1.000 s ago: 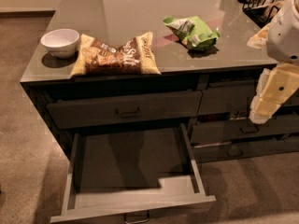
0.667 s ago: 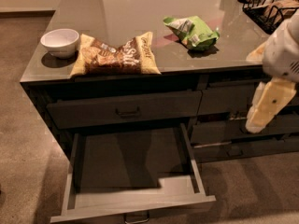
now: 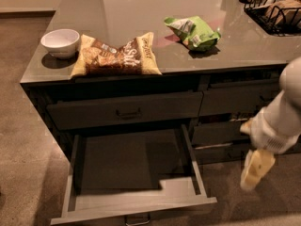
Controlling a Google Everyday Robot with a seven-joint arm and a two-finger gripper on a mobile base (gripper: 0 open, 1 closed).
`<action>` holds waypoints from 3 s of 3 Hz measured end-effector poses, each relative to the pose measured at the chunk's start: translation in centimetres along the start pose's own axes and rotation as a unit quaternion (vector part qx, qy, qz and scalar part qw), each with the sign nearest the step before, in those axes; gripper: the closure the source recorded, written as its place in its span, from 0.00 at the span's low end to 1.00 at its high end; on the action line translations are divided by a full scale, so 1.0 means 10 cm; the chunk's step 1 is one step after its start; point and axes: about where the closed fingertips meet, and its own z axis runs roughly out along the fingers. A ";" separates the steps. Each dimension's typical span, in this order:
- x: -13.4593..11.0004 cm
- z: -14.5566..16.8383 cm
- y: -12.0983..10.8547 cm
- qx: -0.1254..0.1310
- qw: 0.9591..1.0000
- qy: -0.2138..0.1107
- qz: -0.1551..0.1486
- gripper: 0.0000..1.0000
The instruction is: Close middle drawer
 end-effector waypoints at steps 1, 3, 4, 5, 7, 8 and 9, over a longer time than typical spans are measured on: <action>0.10 0.24 0.18 -0.029 1.000 0.011 0.001 0.00; 0.04 0.46 0.19 -0.016 1.000 -0.009 -0.013 0.00; -0.06 0.84 0.16 0.009 0.996 -0.086 -0.039 0.00; -0.05 0.83 0.05 0.038 0.992 -0.096 -0.068 0.00; -0.37 2.22 0.52 -0.045 0.988 -0.077 -0.128 0.00; -0.47 2.81 0.76 -0.056 0.982 -0.070 -0.168 0.00; -0.58 3.24 0.89 -0.063 0.976 -0.063 -0.198 0.00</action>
Offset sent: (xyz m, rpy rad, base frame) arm -0.0166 0.0054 -0.0362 0.0110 0.0911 0.0301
